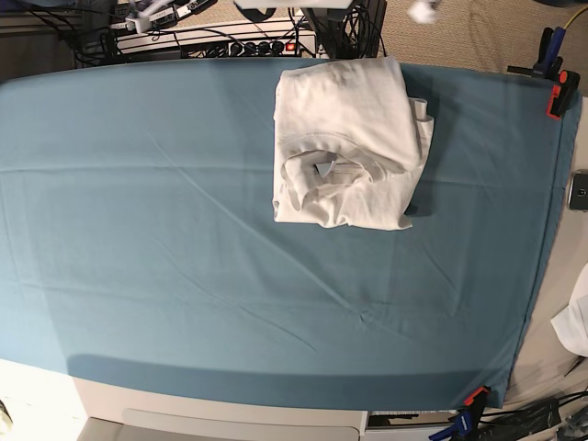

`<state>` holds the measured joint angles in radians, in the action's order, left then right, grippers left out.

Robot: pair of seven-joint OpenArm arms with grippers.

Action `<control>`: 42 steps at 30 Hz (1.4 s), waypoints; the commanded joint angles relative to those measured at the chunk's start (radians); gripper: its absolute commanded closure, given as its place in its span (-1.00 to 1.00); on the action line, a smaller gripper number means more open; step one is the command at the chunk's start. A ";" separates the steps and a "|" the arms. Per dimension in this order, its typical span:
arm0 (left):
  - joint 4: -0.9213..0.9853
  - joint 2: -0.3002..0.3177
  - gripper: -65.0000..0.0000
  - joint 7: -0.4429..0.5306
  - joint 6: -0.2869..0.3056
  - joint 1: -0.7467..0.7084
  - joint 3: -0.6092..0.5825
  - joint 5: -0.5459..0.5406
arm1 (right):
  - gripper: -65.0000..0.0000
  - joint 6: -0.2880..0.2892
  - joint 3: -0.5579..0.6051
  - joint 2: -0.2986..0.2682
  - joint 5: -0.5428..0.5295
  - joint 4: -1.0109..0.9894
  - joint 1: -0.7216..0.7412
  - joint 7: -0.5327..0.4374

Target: Fold the T-shirt properly

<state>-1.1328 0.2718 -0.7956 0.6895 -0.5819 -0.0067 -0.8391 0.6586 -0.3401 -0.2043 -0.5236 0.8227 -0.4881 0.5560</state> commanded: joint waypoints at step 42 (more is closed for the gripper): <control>0.742 -0.078 1.00 0.742 -0.689 0.427 -0.057 0.592 | 1.00 -0.463 0.230 0.077 0.412 -0.579 0.422 -0.483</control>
<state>-0.3878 0.1680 -0.0662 0.0067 -0.1555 -0.0654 -0.2489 0.2024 -0.1101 -0.1112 -0.1085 0.2413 -0.0689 0.0780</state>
